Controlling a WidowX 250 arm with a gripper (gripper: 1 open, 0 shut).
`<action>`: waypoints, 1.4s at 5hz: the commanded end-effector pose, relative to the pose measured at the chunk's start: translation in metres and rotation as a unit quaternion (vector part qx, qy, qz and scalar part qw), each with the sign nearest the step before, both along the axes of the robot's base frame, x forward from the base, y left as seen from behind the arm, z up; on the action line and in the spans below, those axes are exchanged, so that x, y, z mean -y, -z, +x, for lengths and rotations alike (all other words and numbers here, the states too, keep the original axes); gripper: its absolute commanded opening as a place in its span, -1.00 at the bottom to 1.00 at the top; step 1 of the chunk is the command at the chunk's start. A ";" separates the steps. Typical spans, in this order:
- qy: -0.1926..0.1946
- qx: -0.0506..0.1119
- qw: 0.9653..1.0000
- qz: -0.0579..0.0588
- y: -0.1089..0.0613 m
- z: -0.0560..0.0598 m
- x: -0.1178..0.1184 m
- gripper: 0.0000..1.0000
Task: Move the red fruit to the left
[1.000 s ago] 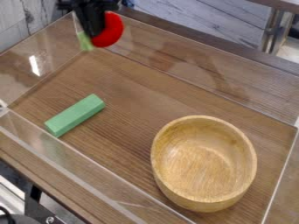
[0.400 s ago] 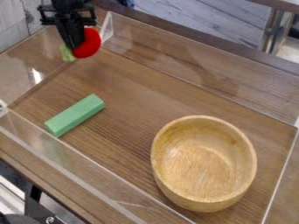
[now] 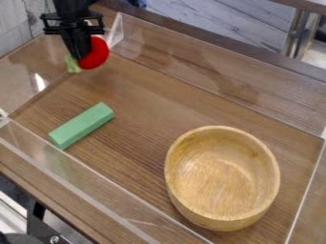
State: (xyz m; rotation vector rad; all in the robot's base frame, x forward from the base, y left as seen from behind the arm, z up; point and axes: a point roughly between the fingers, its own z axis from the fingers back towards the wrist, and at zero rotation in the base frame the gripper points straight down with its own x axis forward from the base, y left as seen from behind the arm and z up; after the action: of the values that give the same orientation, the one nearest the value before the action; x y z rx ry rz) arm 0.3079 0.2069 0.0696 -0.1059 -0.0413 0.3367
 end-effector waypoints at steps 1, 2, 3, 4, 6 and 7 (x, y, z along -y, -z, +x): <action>0.010 0.013 1.000 0.015 -0.007 0.011 0.011 -1.00; 0.017 0.012 1.000 0.013 -0.001 0.016 0.023 -1.00; 0.019 0.011 1.000 0.011 -0.002 0.020 0.033 1.00; -0.005 0.013 1.000 0.010 0.005 0.022 0.041 1.00; -0.032 0.033 0.999 0.009 -0.006 0.024 0.045 1.00; -0.035 0.042 0.998 0.007 -0.016 0.022 0.039 1.00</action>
State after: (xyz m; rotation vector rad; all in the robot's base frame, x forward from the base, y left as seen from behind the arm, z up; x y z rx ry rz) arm 0.3213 0.1604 0.0539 -0.1360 -0.0373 0.4092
